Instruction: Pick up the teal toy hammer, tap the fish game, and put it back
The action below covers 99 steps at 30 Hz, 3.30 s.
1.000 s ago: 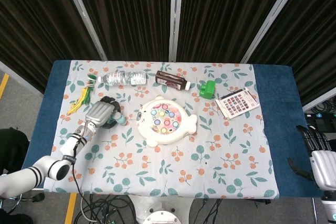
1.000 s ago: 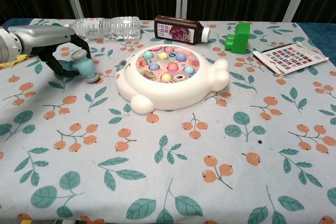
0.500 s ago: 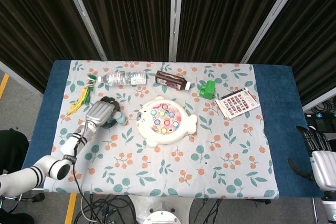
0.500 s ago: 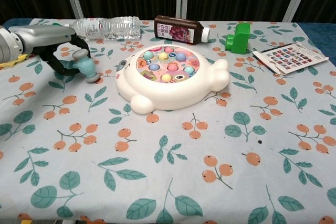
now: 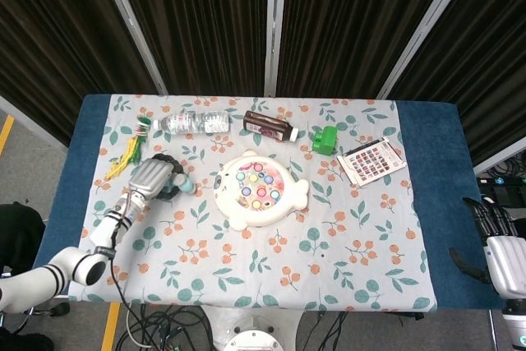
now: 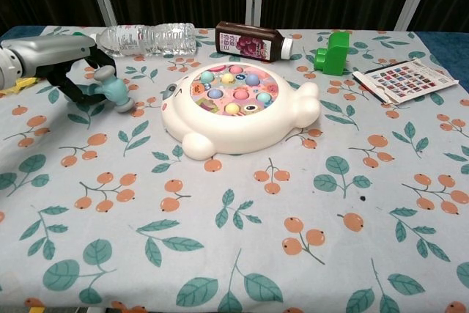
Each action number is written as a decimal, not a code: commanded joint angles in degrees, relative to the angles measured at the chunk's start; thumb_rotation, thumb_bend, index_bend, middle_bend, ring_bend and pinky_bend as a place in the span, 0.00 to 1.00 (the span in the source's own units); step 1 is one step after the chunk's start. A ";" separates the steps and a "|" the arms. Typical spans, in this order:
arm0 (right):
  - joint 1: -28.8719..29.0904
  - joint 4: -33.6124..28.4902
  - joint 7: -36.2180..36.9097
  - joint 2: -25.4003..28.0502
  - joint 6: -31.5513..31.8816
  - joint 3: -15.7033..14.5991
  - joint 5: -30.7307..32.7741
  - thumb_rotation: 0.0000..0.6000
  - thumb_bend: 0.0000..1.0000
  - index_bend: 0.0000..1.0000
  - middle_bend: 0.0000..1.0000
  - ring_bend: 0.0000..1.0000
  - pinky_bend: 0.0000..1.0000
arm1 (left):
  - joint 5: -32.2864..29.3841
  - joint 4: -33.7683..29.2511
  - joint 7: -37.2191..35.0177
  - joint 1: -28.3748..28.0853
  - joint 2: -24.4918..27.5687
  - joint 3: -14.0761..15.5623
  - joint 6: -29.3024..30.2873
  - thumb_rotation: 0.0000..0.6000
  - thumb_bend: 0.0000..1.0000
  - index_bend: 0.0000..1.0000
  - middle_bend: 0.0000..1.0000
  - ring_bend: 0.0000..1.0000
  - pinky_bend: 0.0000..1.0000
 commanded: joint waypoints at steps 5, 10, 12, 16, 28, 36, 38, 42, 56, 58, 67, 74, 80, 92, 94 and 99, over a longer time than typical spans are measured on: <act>-0.16 -0.65 -0.72 0.22 0.25 -0.02 -0.08 1.00 0.22 0.00 0.12 0.00 0.00 | 7.31 2.70 -11.21 1.59 -0.33 0.49 7.73 1.00 0.51 0.62 0.43 0.29 0.29; -0.23 -1.22 -1.37 0.40 0.39 -0.02 -0.17 1.00 0.22 0.00 0.13 0.00 0.00 | 12.72 4.69 -20.32 2.08 -0.49 1.00 14.47 1.00 0.52 0.63 0.47 0.35 0.38; -0.26 -1.41 -1.58 0.48 0.46 -0.01 -0.18 1.00 0.22 0.00 0.13 0.00 0.00 | 14.17 5.20 -22.30 1.87 -0.52 1.35 15.77 1.00 0.52 0.63 0.48 0.36 0.39; -0.28 -1.71 -1.92 0.57 0.50 -0.01 -0.26 1.00 0.22 0.00 0.13 0.00 0.00 | 16.29 5.83 -23.91 1.12 -0.97 1.79 17.57 1.00 0.52 0.63 0.49 0.37 0.40; -0.54 -1.85 -2.02 0.75 0.54 -0.11 -0.04 1.00 0.22 0.00 0.13 0.00 0.00 | 18.44 3.83 -17.66 -3.68 0.09 1.78 14.79 1.00 0.52 0.63 0.59 0.51 0.61; -0.45 -1.42 -1.64 0.70 0.21 -0.07 0.15 1.00 0.22 0.00 0.13 0.00 0.00 | 16.66 -2.88 -10.24 -8.08 5.22 1.20 6.35 1.00 0.52 0.63 0.59 0.51 0.61; -0.41 -1.39 -1.61 0.67 0.23 -0.08 -0.01 1.00 0.22 0.00 0.13 0.00 0.00 | 15.81 -5.17 -9.03 -9.94 6.96 0.78 2.90 1.00 0.52 0.63 0.59 0.51 0.61; -0.57 -1.26 -1.50 0.58 0.37 -0.22 -0.11 1.00 0.22 0.00 0.13 0.00 0.00 | 13.51 -8.38 -9.09 -12.38 8.92 -1.19 -0.47 1.00 0.53 0.63 0.59 0.50 0.58; -1.55 -0.56 -0.79 0.36 1.53 -0.64 -0.49 1.00 0.22 0.00 0.13 0.00 0.00 | 7.69 -9.42 -3.03 -18.15 6.38 -3.39 -7.96 1.00 0.54 0.65 0.58 0.48 0.48; -1.58 -0.56 -0.80 0.37 1.52 -0.69 -0.56 1.00 0.22 0.00 0.13 0.00 0.00 | 6.65 -8.64 -1.75 -18.92 5.76 -3.51 -9.17 1.00 0.54 0.65 0.58 0.48 0.49; -1.94 -0.55 -0.75 0.43 1.81 -0.72 -0.35 1.00 0.22 0.00 0.14 0.00 0.00 | 0.65 -6.47 1.34 -21.12 5.37 -4.36 -13.81 1.00 0.54 0.65 0.58 0.48 0.48; -2.00 -0.42 -0.61 0.29 1.58 -0.75 -0.18 1.00 0.22 0.00 0.14 0.00 0.00 | -1.45 -5.15 4.36 -21.40 4.40 -3.30 -14.55 1.00 0.54 0.66 0.58 0.48 0.48; -2.22 -0.45 -0.73 0.20 1.73 -0.83 -0.18 1.00 0.22 0.00 0.14 0.00 0.00 | -3.00 -2.96 6.97 -22.40 2.07 -2.55 -15.71 1.00 0.54 0.66 0.58 0.48 0.49; -2.47 0.30 0.04 -0.13 2.10 -0.77 -0.28 1.00 0.22 0.00 0.14 0.00 0.00 | -5.18 -6.88 6.31 -21.78 5.61 -3.84 -14.52 1.00 0.54 0.66 0.58 0.48 0.49; -2.58 0.31 0.02 -0.13 2.11 -0.82 -0.17 1.00 0.22 0.00 0.14 0.00 0.00 | -5.25 -6.10 6.47 -22.04 4.76 -3.53 -14.92 1.00 0.54 0.66 0.58 0.48 0.49; -2.78 0.27 0.05 -0.08 2.11 -0.89 0.02 1.00 0.22 0.00 0.14 0.00 0.00 | -5.23 -3.57 7.08 -22.40 2.10 -2.67 -15.29 1.00 0.54 0.66 0.58 0.48 0.49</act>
